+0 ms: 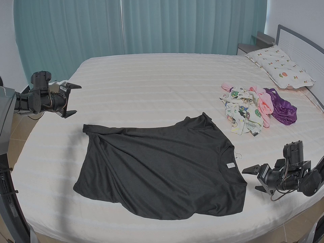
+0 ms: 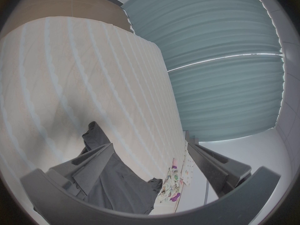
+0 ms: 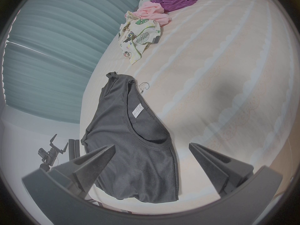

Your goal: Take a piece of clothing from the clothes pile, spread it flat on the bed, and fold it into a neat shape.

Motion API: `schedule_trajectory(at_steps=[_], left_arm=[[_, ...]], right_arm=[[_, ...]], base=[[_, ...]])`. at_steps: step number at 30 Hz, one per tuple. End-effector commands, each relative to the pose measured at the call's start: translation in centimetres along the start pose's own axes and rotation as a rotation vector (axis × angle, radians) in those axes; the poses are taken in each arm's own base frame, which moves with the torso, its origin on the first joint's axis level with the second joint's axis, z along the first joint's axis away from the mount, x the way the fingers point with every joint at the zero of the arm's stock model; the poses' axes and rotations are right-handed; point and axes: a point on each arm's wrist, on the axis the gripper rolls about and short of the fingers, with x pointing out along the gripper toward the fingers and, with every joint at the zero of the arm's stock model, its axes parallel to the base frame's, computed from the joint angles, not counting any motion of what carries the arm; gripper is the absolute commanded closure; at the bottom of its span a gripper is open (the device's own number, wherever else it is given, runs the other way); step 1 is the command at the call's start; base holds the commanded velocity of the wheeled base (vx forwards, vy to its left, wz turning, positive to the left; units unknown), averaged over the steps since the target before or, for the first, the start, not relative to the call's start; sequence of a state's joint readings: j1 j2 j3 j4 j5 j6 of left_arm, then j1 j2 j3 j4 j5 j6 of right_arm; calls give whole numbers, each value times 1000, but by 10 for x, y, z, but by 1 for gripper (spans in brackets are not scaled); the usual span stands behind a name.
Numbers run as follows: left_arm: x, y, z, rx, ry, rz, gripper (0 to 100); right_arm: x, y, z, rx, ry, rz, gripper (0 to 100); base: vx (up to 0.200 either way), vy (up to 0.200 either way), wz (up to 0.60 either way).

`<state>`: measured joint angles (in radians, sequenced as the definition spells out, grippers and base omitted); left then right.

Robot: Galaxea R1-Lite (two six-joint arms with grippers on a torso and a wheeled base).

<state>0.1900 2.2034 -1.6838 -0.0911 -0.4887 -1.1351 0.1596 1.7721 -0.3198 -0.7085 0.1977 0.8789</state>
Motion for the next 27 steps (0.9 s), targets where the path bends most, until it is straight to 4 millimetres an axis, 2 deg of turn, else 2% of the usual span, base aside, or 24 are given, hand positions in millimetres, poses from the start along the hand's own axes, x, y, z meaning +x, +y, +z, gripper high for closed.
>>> schedule_trajectory(at_steps=[1,9,11,13,14,16,20,27], left_arm=[[-9,35,-19,102,70,107,0],[-47,67,-55,107,96,151,0],[-59,81,-69,119,80,147,0],[-63,86,-74,124,79,148,0],[-74,96,-84,132,77,166,0],[-82,104,-93,154,67,194,0],[-87,123,-111,217,54,280,0],[-92,140,-132,214,90,346,0]], right_arm=[[0,0,-1,-2,2,-3,0],[-1,3,-4,-16,11,7,0],[-1,3,-8,-23,23,7,0],[-1,3,-8,-24,24,8,0],[-1,3,-8,-24,23,9,0],[-1,3,-8,-24,23,9,0],[-1,3,-8,-24,23,9,0],[-1,4,-8,-28,23,10,0]], base=[[0,0,0],[-175,0,0],[-200,0,0],[0,0,0],[0,0,0],[0,0,0],[0,0,0],[0,0,0]])
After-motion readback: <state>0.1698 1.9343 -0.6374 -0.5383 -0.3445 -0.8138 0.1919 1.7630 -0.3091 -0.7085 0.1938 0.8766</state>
